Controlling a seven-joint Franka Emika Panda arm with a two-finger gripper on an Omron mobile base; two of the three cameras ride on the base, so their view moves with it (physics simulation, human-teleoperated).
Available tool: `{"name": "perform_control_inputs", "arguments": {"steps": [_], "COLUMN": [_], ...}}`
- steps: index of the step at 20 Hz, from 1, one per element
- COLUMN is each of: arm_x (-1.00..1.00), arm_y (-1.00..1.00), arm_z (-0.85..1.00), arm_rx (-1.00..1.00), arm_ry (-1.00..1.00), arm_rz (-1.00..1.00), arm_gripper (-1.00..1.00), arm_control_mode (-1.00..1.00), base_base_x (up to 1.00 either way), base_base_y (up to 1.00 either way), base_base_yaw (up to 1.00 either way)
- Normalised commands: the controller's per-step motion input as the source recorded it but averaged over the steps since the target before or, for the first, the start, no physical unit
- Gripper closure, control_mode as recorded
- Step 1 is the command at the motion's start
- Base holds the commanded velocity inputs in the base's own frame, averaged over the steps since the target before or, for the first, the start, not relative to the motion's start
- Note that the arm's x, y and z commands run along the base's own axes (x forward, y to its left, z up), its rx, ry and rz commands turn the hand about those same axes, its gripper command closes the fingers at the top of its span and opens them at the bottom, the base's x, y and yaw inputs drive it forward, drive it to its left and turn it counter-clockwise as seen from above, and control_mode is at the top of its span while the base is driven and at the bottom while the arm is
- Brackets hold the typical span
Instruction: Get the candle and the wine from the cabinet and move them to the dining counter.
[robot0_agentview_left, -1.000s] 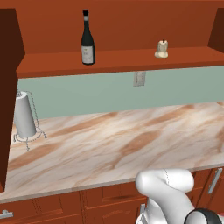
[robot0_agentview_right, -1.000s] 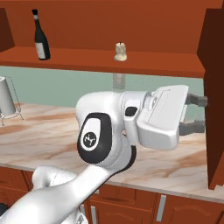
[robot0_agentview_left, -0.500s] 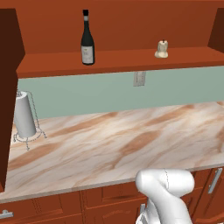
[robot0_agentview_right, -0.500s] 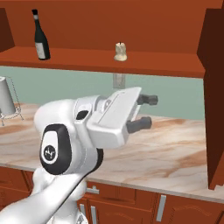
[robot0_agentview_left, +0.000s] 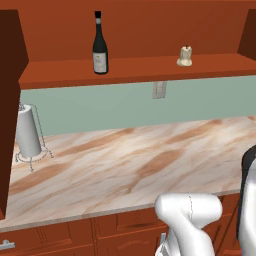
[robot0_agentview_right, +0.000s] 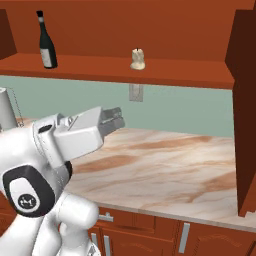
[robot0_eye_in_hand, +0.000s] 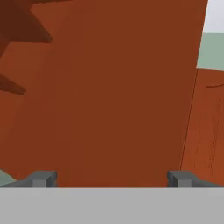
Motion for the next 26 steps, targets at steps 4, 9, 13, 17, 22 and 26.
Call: {"name": "perform_control_inputs", "arguments": {"steps": [4,9,13,17,22,26], "arm_x": [0.00,-0.03,-0.01,0.11,0.38,0.51], "arm_y": [0.67,0.52,0.39,0.24,0.09,0.28], "arm_z": [0.16,0.13,0.01,0.00,0.02,0.02], "arm_rx": [0.11,0.19,0.28,0.37,0.42,0.20], "arm_ry": [0.08,0.02,0.00,-0.01,-0.04,0.00], "arm_rz": [0.31,0.30,0.27,0.27,0.28,0.24], "arm_gripper": [-1.00,-1.00,-1.00,-1.00,-1.00,-1.00], "arm_control_mode": [-1.00,-1.00,-1.00,-1.00,-1.00,-1.00], "base_base_x": [0.00,0.00,0.00,0.00,0.00,0.00], "base_base_y": [0.00,0.00,0.00,0.00,0.00,0.00], "base_base_yaw": [0.00,0.00,0.00,0.00,0.00,0.00]}}
